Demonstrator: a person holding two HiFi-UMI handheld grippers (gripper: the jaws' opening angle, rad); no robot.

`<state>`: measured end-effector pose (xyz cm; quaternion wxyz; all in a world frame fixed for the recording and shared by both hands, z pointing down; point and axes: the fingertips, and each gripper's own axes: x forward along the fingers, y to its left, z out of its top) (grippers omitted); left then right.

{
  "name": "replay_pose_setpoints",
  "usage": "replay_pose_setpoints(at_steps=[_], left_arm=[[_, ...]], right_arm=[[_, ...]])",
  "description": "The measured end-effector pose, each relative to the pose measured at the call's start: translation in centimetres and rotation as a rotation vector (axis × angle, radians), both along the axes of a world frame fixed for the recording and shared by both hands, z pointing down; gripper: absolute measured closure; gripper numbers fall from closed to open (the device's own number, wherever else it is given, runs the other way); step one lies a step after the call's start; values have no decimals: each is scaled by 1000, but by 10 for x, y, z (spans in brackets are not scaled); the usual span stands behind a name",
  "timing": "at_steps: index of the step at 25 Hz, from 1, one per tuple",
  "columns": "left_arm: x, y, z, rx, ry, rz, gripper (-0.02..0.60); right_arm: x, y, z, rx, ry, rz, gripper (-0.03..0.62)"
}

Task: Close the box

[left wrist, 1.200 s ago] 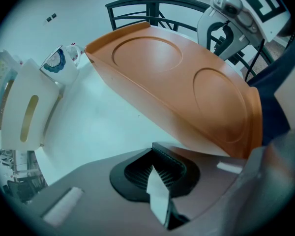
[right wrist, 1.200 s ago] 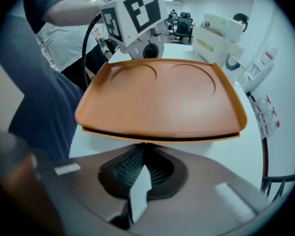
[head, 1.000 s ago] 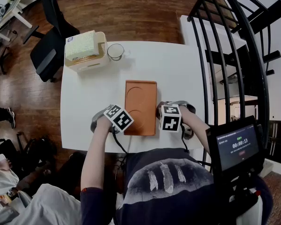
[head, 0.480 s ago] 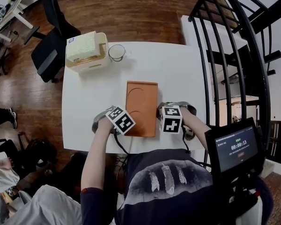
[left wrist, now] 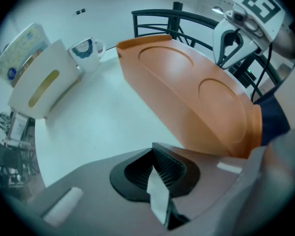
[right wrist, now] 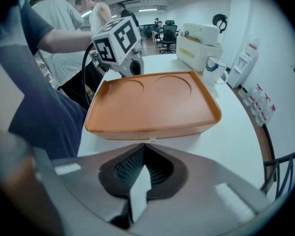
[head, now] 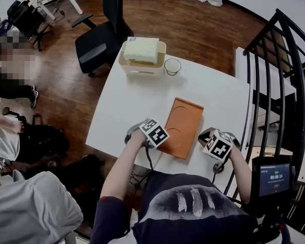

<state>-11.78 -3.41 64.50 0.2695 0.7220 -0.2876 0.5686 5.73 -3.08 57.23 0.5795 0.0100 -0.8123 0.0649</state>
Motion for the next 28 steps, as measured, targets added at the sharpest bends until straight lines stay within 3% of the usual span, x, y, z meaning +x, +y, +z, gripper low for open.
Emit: replay_pose_setpoints(at_steps=[4, 7, 9, 14, 20, 24, 28], left_arm=[[-43, 17, -23, 43, -12, -234, 565], [-56, 42, -47, 74, 67, -406, 565], [-57, 64, -59, 83, 113, -471, 566], [-58, 105, -83, 104, 106, -537, 566], [-44, 114, -103, 158, 81, -590, 565], [-28, 115, -96, 178, 103, -589, 566], [2, 124, -92, 172, 115, -577, 565]], right_arm=[[-3, -13, -27, 49, -61, 18, 589], [-14, -8, -41, 38, -117, 29, 589], [-26, 1, -46, 17, -149, 11, 589], [-69, 16, -62, 47, -198, -128, 589], [-91, 36, -80, 32, -270, -236, 589], [-89, 41, -78, 45, -265, -280, 589], [-55, 41, -74, 53, -243, -279, 589]])
